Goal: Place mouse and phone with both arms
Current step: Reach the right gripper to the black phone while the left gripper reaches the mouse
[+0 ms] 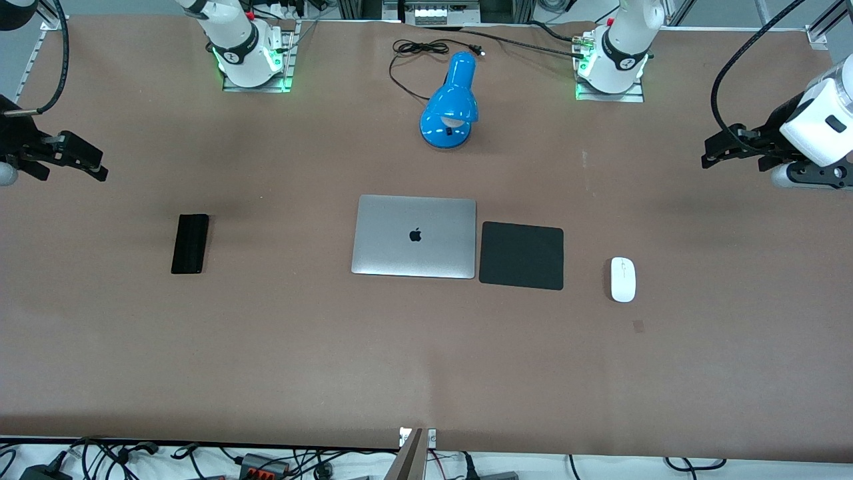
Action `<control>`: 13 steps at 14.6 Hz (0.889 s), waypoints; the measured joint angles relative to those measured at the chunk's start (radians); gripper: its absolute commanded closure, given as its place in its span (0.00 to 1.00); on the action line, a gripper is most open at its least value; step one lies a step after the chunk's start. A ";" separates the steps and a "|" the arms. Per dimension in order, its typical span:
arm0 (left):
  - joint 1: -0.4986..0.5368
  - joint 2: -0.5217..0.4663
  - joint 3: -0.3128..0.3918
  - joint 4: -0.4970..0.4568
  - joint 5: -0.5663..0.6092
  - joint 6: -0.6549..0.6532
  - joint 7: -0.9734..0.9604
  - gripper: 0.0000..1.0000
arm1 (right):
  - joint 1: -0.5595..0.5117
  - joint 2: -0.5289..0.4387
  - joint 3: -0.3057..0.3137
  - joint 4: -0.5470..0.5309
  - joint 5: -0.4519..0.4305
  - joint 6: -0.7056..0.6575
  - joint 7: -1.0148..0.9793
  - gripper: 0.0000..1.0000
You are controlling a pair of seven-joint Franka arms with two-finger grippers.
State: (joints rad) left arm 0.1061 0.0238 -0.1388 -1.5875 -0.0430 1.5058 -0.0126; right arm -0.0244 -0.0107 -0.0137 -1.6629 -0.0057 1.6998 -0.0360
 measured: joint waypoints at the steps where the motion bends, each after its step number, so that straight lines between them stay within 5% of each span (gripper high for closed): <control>1: 0.000 0.000 0.000 0.000 0.000 0.000 0.000 0.00 | 0.000 0.000 0.000 0.000 0.000 -0.001 0.000 0.00; 13: 0.029 0.050 0.006 0.018 0.000 0.004 0.002 0.00 | -0.001 0.079 0.001 -0.020 -0.001 -0.002 0.000 0.00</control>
State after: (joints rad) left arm 0.1354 0.0743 -0.1330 -1.5700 -0.0430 1.5095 -0.0109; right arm -0.0250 0.0686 -0.0131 -1.6826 -0.0065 1.6979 -0.0361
